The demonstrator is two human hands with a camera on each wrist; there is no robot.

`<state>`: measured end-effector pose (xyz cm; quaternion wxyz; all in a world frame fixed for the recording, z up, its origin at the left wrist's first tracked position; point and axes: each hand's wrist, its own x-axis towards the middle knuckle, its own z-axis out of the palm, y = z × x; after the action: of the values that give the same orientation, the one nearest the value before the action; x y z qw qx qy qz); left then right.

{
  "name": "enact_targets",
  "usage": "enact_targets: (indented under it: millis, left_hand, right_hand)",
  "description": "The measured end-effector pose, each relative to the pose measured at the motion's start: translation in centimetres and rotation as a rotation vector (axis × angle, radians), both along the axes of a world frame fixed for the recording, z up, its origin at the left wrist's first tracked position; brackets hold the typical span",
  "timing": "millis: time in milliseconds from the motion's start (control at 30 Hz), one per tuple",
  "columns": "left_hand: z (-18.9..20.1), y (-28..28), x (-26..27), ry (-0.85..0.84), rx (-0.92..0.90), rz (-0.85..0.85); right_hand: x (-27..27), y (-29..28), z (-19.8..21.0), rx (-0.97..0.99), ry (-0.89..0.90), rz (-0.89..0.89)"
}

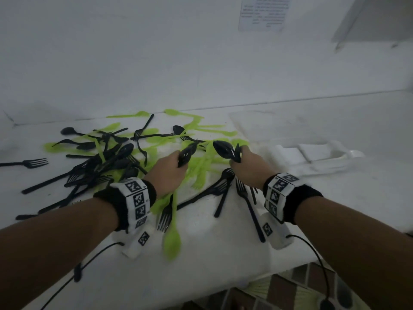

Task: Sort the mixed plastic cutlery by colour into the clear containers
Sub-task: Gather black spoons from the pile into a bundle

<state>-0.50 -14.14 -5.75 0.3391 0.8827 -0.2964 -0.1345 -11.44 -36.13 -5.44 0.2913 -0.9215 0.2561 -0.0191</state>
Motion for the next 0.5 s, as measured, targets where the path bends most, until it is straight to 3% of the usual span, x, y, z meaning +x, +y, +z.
enact_targets:
  millis: [133, 367, 500]
  left_hand:
    - [0.1, -0.1, 0.6, 0.104, -0.064, 0.05]
    - [1.2, 0.1, 2.1, 0.378, -0.356, 0.237]
    - [2.1, 0.8, 3.6, 0.467, -0.374, 0.316]
  right_hand:
    - [1.4, 0.5, 0.0, -0.082, -0.008, 0.071]
    - [7.1, 0.2, 0.3, -0.13, -0.052, 0.118]
    - [11.1, 0.0, 0.4, -0.13, -0.042, 0.124]
